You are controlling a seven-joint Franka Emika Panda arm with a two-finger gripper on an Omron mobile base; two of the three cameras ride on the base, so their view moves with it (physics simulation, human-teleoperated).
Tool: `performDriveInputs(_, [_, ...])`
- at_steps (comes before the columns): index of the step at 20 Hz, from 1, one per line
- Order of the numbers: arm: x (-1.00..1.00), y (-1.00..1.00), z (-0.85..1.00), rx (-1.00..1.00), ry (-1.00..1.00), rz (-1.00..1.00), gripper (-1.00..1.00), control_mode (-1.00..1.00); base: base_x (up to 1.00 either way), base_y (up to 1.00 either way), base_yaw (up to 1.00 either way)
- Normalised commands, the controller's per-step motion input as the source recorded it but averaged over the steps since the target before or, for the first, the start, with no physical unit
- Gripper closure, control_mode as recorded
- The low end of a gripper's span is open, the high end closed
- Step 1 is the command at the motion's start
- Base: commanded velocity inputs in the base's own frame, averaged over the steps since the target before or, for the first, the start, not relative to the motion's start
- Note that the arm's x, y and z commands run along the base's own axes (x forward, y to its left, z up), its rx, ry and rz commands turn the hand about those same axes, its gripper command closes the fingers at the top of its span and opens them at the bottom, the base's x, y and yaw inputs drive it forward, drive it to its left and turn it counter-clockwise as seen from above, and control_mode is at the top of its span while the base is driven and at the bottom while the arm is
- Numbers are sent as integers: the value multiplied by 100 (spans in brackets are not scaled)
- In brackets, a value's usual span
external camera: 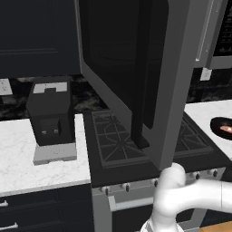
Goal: Open the microwave, place the bowl with waffle inside the microwave, then close the microwave door and turn it on.
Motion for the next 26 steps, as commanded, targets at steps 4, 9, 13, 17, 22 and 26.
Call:
performDriveInputs(4, [-13,81,52,-24,-17,14,100,-100,0,0,0])
performDriveInputs(9, [-22,79,52,-19,-16,9,100,-100,0,0,0])
performDriveInputs(13, [-34,50,60,-3,-2,16,100,-100,0,0,0])
performDriveInputs(17, [-26,45,77,0,0,24,100,-100,0,0,0])
performDriveInputs(22, [-26,36,95,0,0,32,100,-100,0,0,0])
performDriveInputs(26, [-27,32,83,0,-1,31,100,-100,0,0,0])
